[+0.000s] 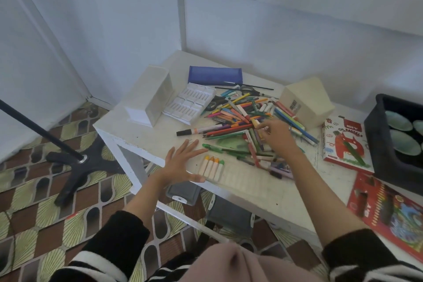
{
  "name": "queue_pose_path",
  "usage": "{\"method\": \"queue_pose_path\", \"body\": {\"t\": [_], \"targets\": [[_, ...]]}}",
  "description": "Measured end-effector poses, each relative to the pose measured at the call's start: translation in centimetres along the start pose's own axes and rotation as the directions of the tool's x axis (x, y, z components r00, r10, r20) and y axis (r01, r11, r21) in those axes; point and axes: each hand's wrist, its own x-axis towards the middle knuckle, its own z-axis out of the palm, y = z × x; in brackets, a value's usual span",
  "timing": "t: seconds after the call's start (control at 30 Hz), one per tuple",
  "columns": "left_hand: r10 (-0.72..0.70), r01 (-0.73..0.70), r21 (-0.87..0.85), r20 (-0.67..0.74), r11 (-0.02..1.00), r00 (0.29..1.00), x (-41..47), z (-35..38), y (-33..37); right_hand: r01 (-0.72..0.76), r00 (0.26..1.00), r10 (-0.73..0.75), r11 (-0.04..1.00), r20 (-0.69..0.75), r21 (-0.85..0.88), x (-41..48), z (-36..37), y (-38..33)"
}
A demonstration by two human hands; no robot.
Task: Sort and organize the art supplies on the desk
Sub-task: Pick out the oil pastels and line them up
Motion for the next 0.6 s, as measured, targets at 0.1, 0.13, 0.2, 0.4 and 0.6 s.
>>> {"method": "queue_pose_path", "body": {"t": [0.1, 0.13, 0.2, 0.4, 0.6], "targets": [[-0.003, 0.003, 0.001, 0.001, 1.000, 1.000, 0.0, -0.1, 0.0, -0.075, 0.997, 0.075, 0.995, 0.007, -0.062, 2.6, -0.9, 2.2], [-0.004, 0.004, 0.001, 0.002, 1.000, 1.000, 0.0, -0.1, 0.1, -0.073, 0.997, 0.075, 0.994, 0.035, -0.078, 3.2, -0.8, 2.7], [-0.006, 0.006, 0.011, 0.003, 1.000, 1.000, -0.1, -0.1, 0.1, -0.054, 0.993, 0.065, 0.992, 0.103, -0.111, 4.4, -0.3, 3.2], [-0.010, 0.010, -0.010, 0.005, 1.000, 1.000, -0.2, -0.2, 0.3, -0.151, 0.975, 0.189, 0.951, 0.120, -0.271, 5.9, 2.6, 3.0], [-0.016, 0.016, -0.017, 0.014, 1.000, 1.000, -0.1, -0.2, 0.3, -0.268, 0.963, 0.268, 0.963, -0.032, 0.001, 5.6, 3.2, 3.0]]}}
